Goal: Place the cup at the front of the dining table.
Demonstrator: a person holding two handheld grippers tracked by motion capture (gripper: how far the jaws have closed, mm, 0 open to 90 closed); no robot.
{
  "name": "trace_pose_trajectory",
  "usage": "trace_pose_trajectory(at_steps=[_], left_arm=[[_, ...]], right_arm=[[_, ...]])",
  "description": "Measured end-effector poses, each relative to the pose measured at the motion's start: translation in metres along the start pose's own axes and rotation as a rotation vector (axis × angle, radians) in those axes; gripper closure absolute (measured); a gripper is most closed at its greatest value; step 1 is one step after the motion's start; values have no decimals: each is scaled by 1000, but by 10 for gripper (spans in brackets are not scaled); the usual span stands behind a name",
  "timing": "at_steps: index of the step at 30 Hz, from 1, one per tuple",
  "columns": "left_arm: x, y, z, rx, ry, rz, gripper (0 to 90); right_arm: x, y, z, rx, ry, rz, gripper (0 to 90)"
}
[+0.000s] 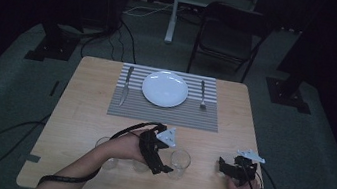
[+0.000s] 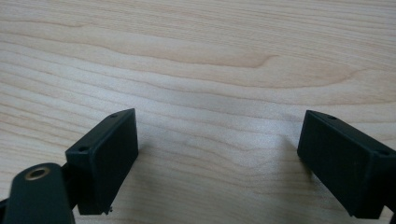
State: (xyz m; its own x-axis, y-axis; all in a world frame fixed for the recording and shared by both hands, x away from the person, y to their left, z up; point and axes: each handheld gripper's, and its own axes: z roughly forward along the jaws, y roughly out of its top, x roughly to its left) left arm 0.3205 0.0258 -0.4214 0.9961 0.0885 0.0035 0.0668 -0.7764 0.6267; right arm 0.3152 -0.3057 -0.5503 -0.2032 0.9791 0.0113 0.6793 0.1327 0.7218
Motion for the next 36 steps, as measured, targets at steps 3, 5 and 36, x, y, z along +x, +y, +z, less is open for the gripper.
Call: trace_pose_trajectory(at_steps=[3, 5, 36], left_arm=[[1, 4, 7, 27, 2, 0, 58], [0, 7, 11, 41, 5, 2, 57], [-1, 31, 50, 203, 23, -16, 278]], right_arm=[[0, 0, 0, 0, 0, 0, 120], [0, 0, 0, 0, 0, 1, 120], [0, 0, 0, 0, 0, 1, 122]])
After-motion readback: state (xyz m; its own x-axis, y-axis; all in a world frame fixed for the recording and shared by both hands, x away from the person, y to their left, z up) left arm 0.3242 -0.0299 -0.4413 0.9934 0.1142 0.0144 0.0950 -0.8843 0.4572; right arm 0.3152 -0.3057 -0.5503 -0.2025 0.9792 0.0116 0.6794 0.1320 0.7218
